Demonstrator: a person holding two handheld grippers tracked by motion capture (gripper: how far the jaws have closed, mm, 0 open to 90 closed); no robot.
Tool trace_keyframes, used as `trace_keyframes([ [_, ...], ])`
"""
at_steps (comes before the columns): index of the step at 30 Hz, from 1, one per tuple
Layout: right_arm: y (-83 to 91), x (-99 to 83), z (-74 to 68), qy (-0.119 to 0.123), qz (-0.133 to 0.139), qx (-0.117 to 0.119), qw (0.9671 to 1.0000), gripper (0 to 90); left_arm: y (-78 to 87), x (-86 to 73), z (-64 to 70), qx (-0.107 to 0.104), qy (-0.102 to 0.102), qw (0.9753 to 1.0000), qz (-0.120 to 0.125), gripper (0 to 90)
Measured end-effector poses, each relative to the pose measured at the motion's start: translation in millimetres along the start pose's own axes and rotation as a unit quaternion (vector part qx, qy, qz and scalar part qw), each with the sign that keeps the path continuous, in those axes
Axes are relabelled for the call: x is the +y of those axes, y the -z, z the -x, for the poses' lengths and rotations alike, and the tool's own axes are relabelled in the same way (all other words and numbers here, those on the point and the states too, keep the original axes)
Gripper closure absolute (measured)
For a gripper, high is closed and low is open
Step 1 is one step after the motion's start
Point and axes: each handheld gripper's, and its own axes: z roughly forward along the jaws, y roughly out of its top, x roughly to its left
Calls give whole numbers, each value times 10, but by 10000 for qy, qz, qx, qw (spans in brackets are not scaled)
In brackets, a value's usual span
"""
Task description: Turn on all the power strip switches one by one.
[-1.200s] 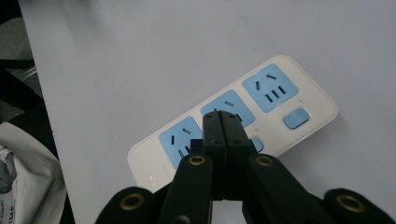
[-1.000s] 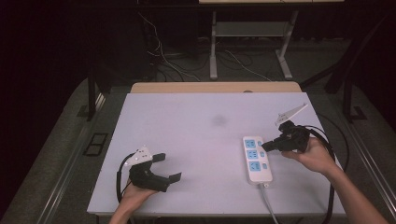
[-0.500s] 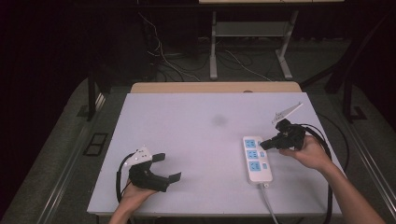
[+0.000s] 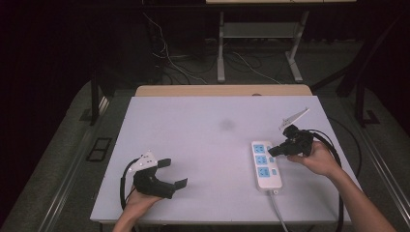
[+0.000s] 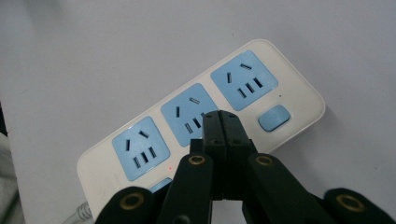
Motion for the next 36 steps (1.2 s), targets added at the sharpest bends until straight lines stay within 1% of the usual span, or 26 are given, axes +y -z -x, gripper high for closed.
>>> trace_keyframes([
  [4,-39,-28,17,-39,-6,31,10000,900,-2,-2,0,4,-2,10000,-20,0],
  [11,-102,-82,15,-57,-91,46,9999,900,-3,-3,1,-1,-3,10000,-35,0],
  [14,-112,-102,9,-49,-28,47,10000,900,-6,-2,-1,-7,-11,10000,-46,0],
  [16,-117,-102,-9,7,-43,-1,10000,900,-10,-1,1,-11,-21,10000,-58,0],
  [21,-124,-102,-22,46,-65,-51,10000,900,-7,-2,8,-42,-20,10000,-39,0],
  [27,-130,-108,-16,41,-62,-41,10000,900,-10,-2,8,-50,-11,10000,-38,0],
  [32,-136,-105,4,11,-77,20,10000,900,-12,-1,11,-51,-17,10000,-44,0],
  [36,-138,-106,-3,26,-82,-11,10000,900,-10,-1,14,-47,-9,10000,-34,0],
])
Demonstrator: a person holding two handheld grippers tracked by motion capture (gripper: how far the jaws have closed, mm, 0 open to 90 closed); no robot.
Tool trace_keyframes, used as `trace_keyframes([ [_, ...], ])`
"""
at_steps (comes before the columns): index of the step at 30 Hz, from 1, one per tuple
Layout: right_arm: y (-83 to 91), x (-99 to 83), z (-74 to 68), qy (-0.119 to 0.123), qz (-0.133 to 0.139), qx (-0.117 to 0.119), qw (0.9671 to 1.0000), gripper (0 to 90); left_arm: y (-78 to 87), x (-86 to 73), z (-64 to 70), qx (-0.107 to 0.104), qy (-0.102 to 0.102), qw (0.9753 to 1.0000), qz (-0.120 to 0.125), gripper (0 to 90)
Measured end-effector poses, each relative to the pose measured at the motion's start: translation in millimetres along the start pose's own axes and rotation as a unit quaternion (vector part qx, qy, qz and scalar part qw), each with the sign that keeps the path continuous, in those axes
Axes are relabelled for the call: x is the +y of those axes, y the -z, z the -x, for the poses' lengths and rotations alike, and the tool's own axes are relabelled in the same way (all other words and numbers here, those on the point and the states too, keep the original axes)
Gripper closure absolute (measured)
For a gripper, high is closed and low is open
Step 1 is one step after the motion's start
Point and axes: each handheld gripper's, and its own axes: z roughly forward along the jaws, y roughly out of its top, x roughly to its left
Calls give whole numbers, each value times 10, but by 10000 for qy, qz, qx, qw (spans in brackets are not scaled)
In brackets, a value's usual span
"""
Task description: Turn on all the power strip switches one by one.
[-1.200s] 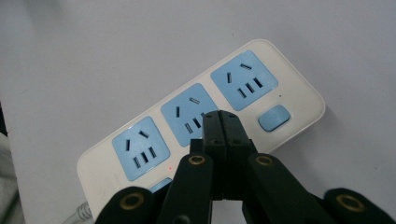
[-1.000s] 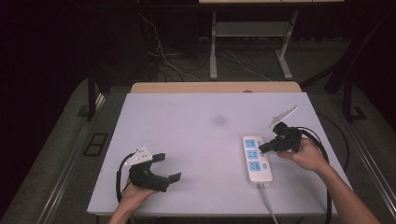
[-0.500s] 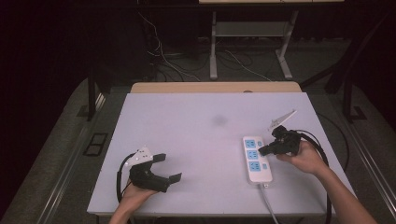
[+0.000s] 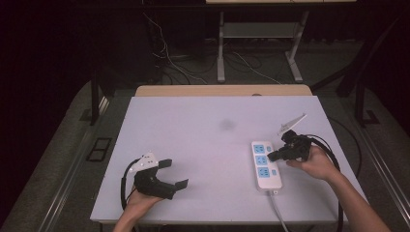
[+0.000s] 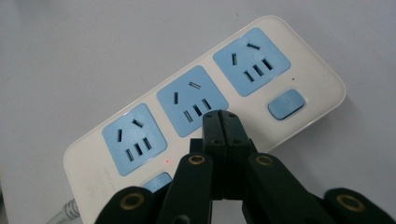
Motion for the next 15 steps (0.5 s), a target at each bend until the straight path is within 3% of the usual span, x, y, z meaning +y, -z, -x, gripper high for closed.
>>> trace_keyframes([
  [15,-13,-12,-21,26,-1,-79,10000,900,17,4,-1,4,28,10000,58,0],
])
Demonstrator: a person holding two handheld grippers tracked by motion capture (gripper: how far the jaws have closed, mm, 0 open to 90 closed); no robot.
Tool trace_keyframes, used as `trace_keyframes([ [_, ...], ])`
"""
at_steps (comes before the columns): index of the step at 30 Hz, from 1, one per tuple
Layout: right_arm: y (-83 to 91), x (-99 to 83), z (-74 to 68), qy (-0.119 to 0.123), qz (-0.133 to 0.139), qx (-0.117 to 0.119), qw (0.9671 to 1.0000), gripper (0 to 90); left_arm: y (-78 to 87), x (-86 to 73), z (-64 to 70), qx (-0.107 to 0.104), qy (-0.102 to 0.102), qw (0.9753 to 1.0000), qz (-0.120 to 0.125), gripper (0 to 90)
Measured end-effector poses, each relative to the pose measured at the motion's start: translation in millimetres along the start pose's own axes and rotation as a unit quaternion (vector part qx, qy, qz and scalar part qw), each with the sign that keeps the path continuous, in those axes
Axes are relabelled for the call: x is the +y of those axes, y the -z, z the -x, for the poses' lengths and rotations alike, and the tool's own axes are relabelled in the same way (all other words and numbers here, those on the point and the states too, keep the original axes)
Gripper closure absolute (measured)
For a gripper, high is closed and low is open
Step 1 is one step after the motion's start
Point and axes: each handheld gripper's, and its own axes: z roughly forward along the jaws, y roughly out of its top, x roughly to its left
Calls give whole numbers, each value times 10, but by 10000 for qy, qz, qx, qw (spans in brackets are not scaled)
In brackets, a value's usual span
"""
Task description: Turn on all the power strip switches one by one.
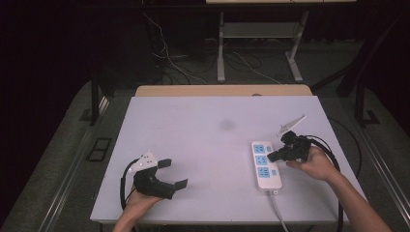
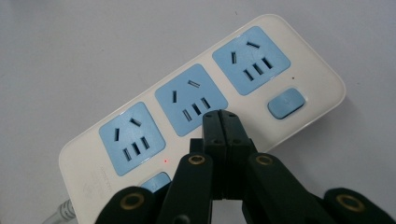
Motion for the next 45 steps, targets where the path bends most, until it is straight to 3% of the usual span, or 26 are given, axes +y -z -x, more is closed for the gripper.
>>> trace_keyframes([
  [12,-1,-14,9,8,79,24,10000,900,-6,-6,-12,15,1,10000,-32,0],
  [26,20,-37,21,-182,166,78,9997,900,9,-6,-27,43,17,10000,-14,0],
  [34,58,-60,15,-251,96,53,9996,900,6,-7,-28,43,25,10000,-15,0],
  [45,189,-28,19,-241,262,83,9993,900,2,-9,-26,51,28,10000,-26,0],
])
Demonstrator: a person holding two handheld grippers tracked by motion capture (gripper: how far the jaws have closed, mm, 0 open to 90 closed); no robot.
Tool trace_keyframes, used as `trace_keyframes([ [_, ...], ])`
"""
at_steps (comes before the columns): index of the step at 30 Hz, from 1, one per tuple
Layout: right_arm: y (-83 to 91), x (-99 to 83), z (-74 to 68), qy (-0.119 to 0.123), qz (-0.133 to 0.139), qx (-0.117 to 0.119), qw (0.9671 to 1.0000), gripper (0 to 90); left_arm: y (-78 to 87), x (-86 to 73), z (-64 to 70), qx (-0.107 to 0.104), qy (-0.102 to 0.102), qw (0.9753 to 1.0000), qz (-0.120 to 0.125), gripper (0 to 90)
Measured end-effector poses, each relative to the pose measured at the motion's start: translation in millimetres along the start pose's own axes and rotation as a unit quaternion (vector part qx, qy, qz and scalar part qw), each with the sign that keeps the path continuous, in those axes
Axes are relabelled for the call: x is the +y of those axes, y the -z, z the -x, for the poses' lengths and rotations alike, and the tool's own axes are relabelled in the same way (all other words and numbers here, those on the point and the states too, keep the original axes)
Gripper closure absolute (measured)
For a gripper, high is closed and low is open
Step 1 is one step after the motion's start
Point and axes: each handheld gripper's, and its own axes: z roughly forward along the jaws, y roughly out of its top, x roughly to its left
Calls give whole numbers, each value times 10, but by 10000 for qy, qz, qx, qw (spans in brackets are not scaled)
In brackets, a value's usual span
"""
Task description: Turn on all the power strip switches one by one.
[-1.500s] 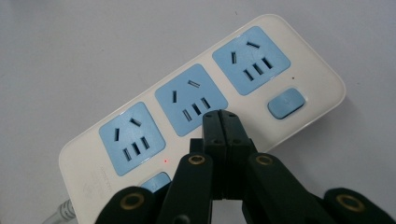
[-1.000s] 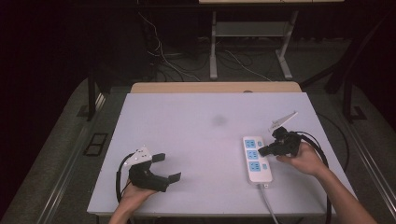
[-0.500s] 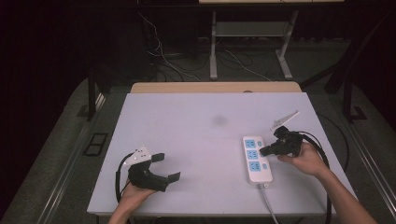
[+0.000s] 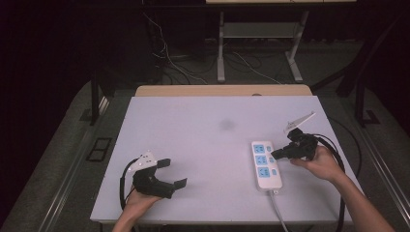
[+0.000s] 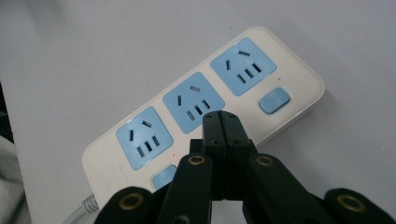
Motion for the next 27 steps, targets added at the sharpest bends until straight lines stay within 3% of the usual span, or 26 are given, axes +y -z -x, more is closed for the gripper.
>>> trace_keyframes([
  [9,130,119,15,79,94,-56,9999,900,2,0,-2,1,0,10000,1,0],
  [27,215,327,70,138,56,-140,9998,900,2,1,-6,4,-5,10000,-5,0],
])
